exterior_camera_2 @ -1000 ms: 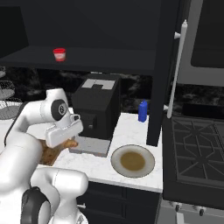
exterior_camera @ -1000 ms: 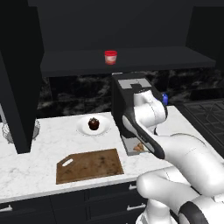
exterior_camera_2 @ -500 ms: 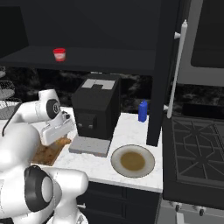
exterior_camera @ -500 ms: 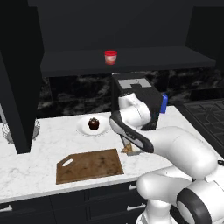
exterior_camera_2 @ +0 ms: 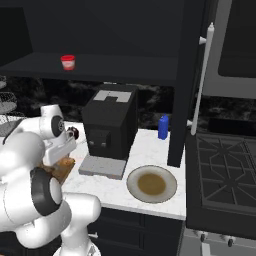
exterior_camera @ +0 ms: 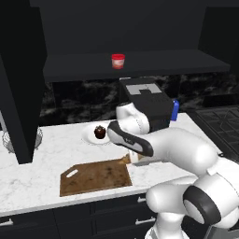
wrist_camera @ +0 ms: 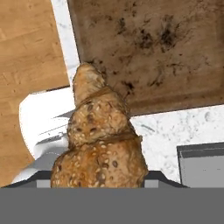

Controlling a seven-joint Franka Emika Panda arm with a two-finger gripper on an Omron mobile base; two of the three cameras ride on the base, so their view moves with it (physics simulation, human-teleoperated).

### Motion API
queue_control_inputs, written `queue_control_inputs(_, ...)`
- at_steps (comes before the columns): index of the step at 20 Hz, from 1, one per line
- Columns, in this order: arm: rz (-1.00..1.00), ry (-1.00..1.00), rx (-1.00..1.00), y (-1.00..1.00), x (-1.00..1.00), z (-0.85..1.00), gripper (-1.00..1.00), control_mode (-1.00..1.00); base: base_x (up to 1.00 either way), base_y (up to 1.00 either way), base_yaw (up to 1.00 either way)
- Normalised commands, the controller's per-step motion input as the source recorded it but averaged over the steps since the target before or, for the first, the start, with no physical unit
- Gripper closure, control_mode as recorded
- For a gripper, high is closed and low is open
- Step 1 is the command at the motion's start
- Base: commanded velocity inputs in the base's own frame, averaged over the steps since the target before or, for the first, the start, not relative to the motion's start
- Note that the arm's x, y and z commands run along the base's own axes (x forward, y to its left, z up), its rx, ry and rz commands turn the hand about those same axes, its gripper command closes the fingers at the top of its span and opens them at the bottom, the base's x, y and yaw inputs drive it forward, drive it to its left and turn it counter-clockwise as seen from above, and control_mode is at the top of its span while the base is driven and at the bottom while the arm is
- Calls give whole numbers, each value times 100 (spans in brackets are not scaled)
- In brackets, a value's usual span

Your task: From the different types of pastries on the counter, select a croissant and place it on the cutting board. Then retrieve a jar of jam from the cabinet and place it alongside the croissant on the cutting board.

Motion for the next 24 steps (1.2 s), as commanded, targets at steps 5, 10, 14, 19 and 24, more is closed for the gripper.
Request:
queue_control_inputs(5, 6, 4, 13, 29, 23, -32, 100, -100, 0, 0, 0)
queue_control_inputs(10, 5, 1, 2, 43, 16, -30, 100, -100, 0, 0, 0)
queue_control_inputs(14, 4, 0, 0, 42, 12, -25, 100, -100, 0, 0, 0)
queue_control_inputs(19, 4, 0, 2, 19, 24, -25, 100, -100, 0, 0, 0)
queue_control_inputs(24, 4, 0, 1, 18, 38, -35, 100, -100, 0, 0, 0)
